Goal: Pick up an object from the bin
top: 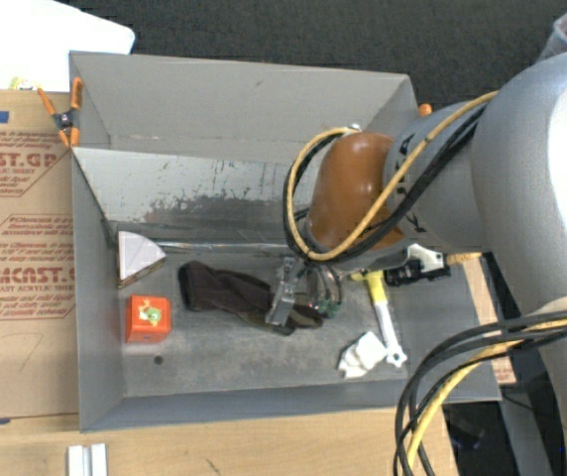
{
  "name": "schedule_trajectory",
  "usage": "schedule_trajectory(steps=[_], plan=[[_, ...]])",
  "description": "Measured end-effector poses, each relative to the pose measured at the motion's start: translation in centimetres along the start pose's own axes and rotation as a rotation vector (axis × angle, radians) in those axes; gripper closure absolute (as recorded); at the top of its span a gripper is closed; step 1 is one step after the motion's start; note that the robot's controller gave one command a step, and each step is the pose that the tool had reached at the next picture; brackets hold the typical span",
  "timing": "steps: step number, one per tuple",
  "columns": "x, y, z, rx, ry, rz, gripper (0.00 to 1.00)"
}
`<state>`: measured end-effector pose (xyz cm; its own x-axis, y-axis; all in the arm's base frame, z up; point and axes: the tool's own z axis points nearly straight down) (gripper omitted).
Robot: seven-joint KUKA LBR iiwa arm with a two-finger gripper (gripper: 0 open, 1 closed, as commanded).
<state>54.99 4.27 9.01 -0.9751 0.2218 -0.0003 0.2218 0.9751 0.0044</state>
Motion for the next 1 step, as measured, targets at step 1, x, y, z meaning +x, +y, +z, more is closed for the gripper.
schedule_trajectory(steps=[1], plan=[[0.00,0.00,0.00,0.000,0.000,0.000,1.00]])
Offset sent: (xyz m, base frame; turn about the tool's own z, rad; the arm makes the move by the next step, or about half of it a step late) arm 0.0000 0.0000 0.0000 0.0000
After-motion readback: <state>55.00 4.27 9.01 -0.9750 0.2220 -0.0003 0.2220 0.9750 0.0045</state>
